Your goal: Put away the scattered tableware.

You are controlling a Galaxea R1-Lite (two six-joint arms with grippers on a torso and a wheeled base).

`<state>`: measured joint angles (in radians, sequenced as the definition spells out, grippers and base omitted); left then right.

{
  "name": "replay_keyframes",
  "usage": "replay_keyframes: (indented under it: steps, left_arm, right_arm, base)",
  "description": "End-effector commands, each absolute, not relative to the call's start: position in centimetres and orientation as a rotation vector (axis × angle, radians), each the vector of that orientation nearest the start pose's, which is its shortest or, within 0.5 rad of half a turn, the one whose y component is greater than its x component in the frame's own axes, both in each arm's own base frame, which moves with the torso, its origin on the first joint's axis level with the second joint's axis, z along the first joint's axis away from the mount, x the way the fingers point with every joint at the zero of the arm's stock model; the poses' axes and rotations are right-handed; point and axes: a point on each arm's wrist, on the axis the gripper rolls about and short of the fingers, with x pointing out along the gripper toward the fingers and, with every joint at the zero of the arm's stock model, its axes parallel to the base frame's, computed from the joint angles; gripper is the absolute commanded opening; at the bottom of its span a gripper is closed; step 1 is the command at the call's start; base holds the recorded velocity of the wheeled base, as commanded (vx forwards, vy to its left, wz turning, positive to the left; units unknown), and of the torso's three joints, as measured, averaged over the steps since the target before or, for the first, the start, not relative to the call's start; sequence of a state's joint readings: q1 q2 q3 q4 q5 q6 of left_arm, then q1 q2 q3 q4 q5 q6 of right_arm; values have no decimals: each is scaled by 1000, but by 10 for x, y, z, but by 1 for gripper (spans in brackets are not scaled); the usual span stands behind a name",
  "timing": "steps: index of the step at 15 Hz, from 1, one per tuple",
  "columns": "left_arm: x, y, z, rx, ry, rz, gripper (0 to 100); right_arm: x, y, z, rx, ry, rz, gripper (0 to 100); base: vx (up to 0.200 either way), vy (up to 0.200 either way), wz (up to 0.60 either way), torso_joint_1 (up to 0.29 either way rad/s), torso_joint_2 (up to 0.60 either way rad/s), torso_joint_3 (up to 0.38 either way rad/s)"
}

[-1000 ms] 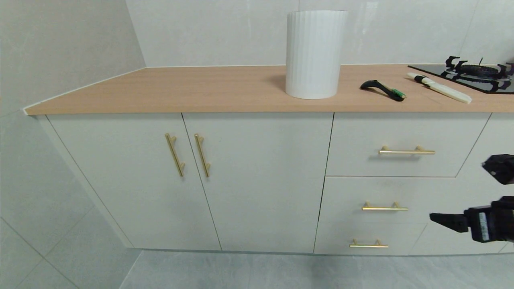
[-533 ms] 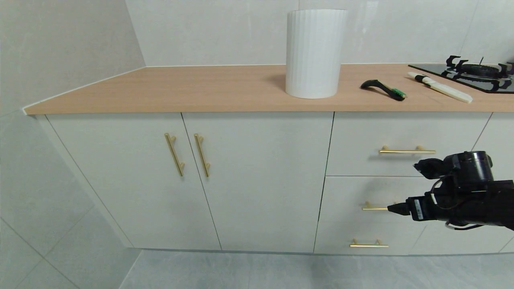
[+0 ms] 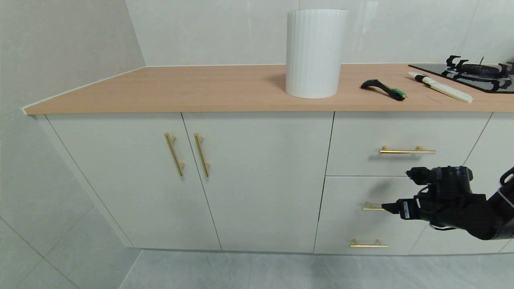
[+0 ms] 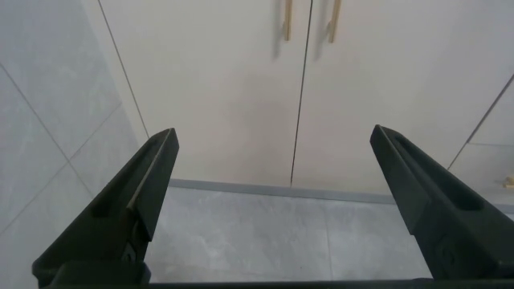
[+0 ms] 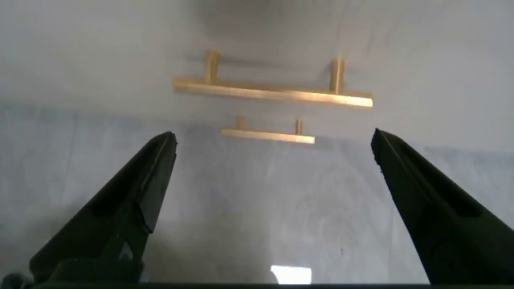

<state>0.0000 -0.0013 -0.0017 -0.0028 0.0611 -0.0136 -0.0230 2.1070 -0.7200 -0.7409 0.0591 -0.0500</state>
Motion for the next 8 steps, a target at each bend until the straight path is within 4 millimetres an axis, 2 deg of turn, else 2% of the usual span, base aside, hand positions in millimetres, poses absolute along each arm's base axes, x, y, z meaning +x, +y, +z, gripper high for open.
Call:
replay_keyframes:
  steps: [1, 4, 8]
  left_arm:
    - [-23, 1, 76, -14, -5, 61, 100]
    - [-23, 1, 76, -14, -5, 61, 100]
    - [-23, 1, 76, -14, -5, 61, 100]
  right_arm:
    - [347, -9, 16, -19, 661, 45, 100]
    - [362, -10, 0, -26, 575, 39, 100]
    - [372, -10, -9, -27, 574, 34, 100]
  base:
    - [0, 0, 0, 0, 0, 0]
    - [0, 0, 0, 0, 0, 0]
    - [0, 0, 0, 0, 0, 0]
